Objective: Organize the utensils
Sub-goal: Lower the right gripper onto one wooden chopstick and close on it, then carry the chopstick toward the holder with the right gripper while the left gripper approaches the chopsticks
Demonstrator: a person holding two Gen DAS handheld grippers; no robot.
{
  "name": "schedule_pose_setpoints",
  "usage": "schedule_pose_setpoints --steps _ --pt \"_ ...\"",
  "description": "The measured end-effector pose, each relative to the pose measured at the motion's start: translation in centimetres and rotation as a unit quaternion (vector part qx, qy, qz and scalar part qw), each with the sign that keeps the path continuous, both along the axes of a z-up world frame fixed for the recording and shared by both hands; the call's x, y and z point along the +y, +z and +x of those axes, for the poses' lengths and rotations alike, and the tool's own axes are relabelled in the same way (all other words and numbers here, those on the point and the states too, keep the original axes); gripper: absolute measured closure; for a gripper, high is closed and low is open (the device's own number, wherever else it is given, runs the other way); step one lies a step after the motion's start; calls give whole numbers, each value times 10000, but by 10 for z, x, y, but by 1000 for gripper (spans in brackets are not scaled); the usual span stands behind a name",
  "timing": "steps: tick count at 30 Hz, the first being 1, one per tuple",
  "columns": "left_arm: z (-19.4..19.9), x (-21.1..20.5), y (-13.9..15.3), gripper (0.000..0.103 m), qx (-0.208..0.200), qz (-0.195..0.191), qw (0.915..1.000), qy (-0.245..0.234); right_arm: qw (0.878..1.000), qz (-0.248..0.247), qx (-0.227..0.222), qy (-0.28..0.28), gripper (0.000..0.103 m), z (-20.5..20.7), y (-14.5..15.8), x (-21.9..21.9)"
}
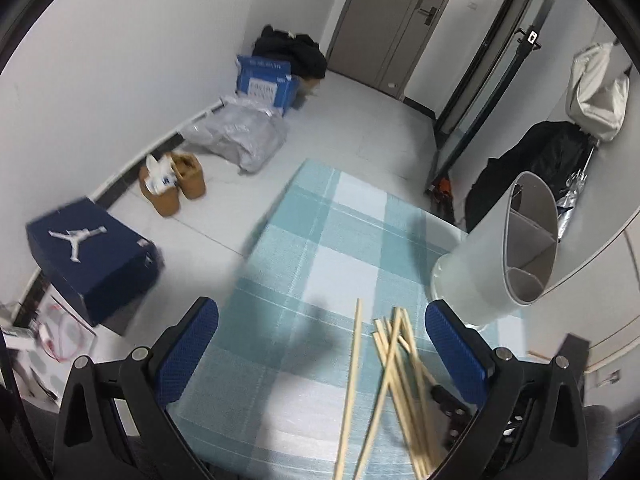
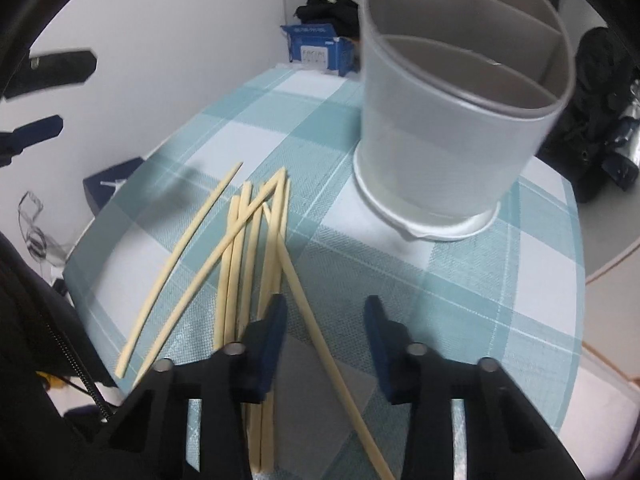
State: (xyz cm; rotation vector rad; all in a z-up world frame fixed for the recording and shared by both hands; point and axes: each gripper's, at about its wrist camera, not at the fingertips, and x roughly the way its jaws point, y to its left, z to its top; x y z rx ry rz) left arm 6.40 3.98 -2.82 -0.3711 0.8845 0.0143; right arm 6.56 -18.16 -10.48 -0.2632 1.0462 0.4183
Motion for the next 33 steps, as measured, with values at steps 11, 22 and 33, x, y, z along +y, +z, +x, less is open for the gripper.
schedule_pose_setpoints --steps 11,22,33 --pt "5 9 -6 1 187 -269 9994 132 9993 -153 204 259 98 -2 -2 7" --pt "5 4 -2 1 68 -276 9996 75 9932 293 1055 -402 98 -9 1 -30" --pt "6 6 -9 1 97 -31 9997 208 9960 78 876 129 89 19 2 -10"
